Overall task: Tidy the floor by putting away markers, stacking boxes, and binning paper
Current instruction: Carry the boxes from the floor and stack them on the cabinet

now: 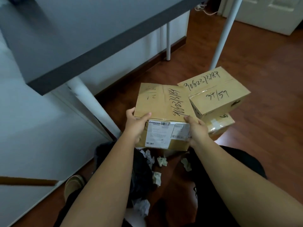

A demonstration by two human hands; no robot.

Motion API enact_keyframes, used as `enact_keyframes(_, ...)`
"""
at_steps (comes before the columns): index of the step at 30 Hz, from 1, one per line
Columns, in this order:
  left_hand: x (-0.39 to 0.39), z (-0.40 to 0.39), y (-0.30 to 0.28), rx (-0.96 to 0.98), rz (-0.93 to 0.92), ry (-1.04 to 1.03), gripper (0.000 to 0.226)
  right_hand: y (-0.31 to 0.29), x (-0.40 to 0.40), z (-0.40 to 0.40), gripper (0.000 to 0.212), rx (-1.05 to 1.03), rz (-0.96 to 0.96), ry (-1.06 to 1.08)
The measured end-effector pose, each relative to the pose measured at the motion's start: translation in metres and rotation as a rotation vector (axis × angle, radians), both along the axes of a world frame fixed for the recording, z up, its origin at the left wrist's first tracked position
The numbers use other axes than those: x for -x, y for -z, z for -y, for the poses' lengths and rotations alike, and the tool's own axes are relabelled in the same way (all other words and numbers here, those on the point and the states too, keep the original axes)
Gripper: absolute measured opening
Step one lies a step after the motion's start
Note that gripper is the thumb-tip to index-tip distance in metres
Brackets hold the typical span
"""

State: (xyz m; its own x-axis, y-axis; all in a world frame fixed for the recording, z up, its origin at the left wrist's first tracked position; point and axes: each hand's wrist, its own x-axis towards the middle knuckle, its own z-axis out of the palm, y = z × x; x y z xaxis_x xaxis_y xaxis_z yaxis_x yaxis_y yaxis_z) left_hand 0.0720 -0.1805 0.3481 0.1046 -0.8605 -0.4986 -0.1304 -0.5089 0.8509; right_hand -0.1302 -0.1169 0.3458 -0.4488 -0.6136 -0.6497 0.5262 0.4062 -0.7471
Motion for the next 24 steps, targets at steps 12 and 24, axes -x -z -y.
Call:
enact_keyframes(12,0.024,-0.053,-0.136,0.165,-0.136,0.105,0.068,-0.124,0.021,-0.072,0.033,0.287,-0.148,0.149)
enact_keyframes(24,0.085,-0.098,-0.203,0.197,-0.424,0.157,0.063,-0.252,0.081,-0.119,0.049,0.572,-0.389,0.178)
